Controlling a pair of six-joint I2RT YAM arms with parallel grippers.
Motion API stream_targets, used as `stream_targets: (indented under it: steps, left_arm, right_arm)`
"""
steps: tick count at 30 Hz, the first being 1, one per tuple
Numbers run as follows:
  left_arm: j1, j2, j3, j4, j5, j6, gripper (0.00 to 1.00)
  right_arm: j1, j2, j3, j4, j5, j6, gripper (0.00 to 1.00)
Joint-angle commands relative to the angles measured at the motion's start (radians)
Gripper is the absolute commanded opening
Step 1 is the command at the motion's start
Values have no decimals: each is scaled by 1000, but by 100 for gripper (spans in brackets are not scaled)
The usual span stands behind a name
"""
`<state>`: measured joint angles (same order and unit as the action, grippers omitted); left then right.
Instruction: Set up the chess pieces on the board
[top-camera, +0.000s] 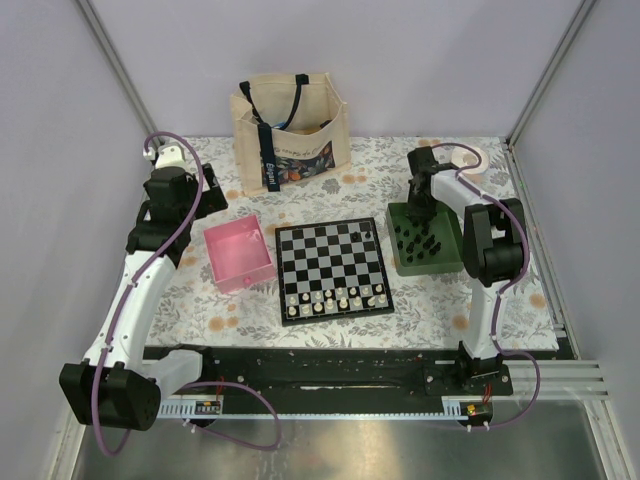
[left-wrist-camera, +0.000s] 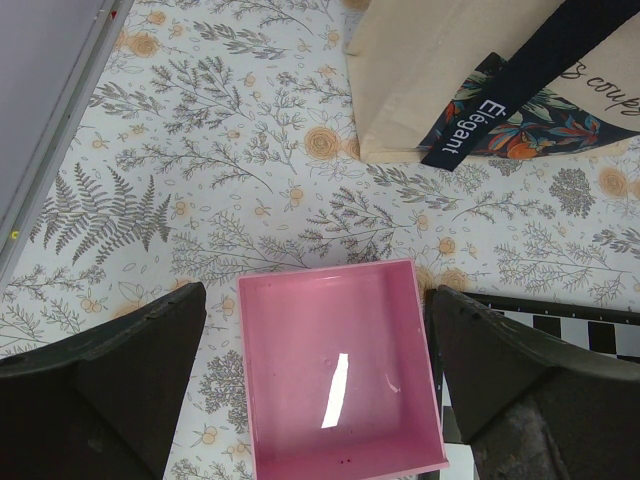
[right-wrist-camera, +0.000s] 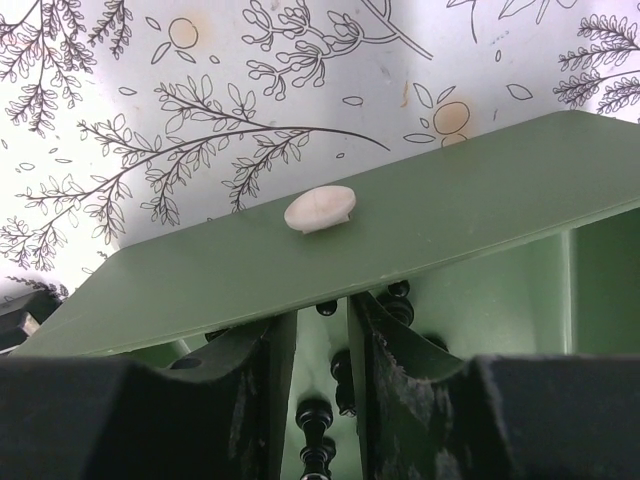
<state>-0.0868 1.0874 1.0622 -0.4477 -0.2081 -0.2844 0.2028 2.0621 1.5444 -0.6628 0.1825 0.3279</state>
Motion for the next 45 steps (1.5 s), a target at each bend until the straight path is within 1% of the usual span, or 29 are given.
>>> stream_targets:
  steps: [1,6,8,13,15,21,29,37,45]
  left_arm:
    - [2,-17,9,27,21,10,99]
    - [2,-20,7,27,19,13,99]
    - [4,-21,7,27,19,11,99]
    - [4,-23,8,29,18,11,99]
    - [2,-21,8,27,19,11,99]
    - [2,-26,9,27,18,13,99]
    - [2,-29,8,27,16,13,99]
    - [2,-29,9,29,27,10,99]
    - [2,-34,7,27,30,10,99]
  right_arm:
    - [-8,3,37,0,8,17,35]
    - [-11,6,40,0,5,17,31]
    - [-11,9,45,-3,3,16,27]
    - [-13,16,59,-15,5,14,26]
    - [-13,16,56,-18,5,16,19]
    - [-13,15,56,-21,5,11,20]
    - [-14,13,56,-37,11,7,28]
    - [-14,13,56,-41,9,2,28]
    - [-14,16,63,-46,8,-1,22]
